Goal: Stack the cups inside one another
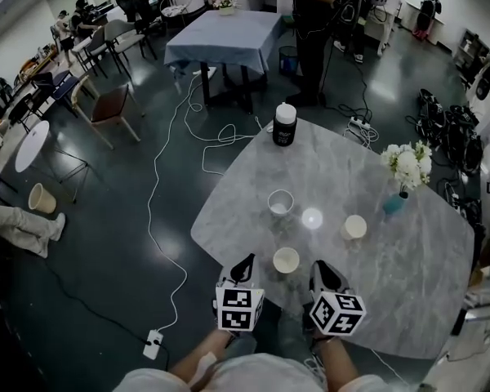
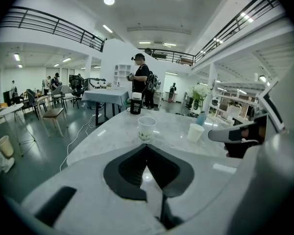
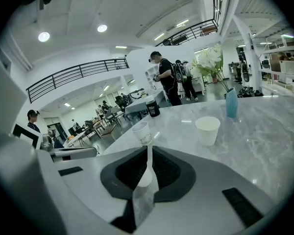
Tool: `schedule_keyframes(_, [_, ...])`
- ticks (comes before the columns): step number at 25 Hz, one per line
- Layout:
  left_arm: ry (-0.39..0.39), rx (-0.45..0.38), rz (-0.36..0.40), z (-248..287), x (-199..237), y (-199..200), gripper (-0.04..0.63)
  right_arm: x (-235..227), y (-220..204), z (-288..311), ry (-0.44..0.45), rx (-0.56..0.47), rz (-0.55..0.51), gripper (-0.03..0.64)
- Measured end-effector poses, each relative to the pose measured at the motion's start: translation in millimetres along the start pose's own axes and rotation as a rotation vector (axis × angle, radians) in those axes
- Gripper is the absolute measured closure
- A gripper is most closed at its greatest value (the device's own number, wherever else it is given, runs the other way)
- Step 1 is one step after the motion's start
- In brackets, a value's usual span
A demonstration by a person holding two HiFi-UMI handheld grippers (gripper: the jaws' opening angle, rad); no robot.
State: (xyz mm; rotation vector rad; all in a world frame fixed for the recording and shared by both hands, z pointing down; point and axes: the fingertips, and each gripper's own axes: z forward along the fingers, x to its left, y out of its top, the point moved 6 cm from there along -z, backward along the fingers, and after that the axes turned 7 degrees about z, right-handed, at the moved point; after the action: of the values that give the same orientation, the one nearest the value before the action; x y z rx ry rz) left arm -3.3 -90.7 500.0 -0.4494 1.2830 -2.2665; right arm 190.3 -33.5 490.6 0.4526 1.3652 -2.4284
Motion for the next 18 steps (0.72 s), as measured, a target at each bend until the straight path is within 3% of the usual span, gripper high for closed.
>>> schedule_keyframes(12, [0.02,0.072,-0.022,2,3,-39,0.6,2,-45,11,0.049,0.088,-0.005,0.601])
schedule_keyframes(18, [0.028,0.12,-0.017,0,6,-58,0.6,10,-63,19,0.084,0.146,-0.035,0.534])
